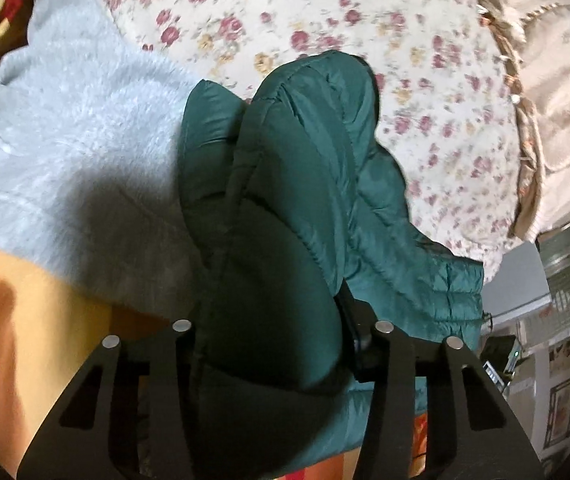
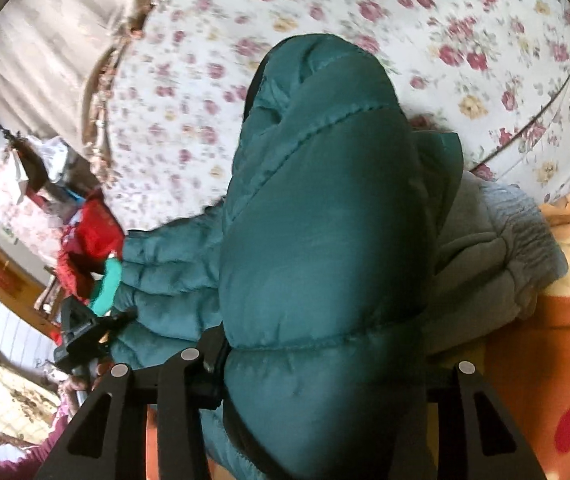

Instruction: Fold large clothes

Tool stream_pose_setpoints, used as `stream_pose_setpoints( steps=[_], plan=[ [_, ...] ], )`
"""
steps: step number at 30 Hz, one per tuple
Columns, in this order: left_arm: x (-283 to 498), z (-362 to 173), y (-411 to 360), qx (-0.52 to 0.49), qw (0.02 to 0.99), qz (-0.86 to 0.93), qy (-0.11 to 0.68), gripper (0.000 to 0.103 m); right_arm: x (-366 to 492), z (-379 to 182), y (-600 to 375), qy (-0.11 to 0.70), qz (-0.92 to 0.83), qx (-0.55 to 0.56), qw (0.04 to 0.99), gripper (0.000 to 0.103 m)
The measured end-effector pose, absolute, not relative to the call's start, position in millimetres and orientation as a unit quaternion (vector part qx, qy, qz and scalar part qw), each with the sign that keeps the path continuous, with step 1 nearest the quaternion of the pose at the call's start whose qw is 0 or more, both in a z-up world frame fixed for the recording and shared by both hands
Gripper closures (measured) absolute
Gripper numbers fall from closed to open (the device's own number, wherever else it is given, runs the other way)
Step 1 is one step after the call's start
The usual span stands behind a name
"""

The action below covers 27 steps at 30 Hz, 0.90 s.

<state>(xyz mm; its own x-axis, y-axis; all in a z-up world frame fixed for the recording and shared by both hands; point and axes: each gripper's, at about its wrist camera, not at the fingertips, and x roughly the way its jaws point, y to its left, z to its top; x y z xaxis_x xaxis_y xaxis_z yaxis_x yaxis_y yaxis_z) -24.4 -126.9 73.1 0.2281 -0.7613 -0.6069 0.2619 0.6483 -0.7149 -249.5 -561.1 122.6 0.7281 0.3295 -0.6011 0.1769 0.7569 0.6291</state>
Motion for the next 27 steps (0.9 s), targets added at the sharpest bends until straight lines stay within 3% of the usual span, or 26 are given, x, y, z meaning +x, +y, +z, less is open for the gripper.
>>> stream_pose_setpoints(
  steps=[6, 11, 13, 14, 16, 18, 27],
  plan=[
    [-66, 104, -91, -0.214, 0.738, -0.366, 0.524, 0.060, -293, 149, -533, 0.366, 0.082, 0.352, 0.858, 0.057],
    [-98, 105, -64, -0.192, 0.733, -0.352, 0.549, 0.060, -331, 138, -515, 0.401, 0.086, 0.364, 0.837, 0.057],
    [-105, 95, -60, -0.174, 0.740, -0.335, 0.556, 0.056, -337, 124, -508, 0.425, 0.051, 0.346, 0.835, 0.052],
    [-106, 88, -59, -0.168, 0.747, -0.320, 0.558, 0.050, -337, 113, -506, 0.444, 0.017, 0.333, 0.832, 0.039],
    [-107, 77, -62, -0.147, 0.761, -0.293, 0.560, 0.033, -332, 95, -501, 0.474, -0.025, 0.299, 0.828, 0.025],
    [-108, 71, -64, -0.130, 0.779, -0.268, 0.551, 0.018, -328, 88, -496, 0.469, -0.040, 0.285, 0.835, 0.017],
    [-147, 112, -64, -0.037, 0.855, -0.209, 0.473, 0.017, -338, 142, -470, 0.443, -0.126, 0.200, 0.865, 0.016]
  ],
)
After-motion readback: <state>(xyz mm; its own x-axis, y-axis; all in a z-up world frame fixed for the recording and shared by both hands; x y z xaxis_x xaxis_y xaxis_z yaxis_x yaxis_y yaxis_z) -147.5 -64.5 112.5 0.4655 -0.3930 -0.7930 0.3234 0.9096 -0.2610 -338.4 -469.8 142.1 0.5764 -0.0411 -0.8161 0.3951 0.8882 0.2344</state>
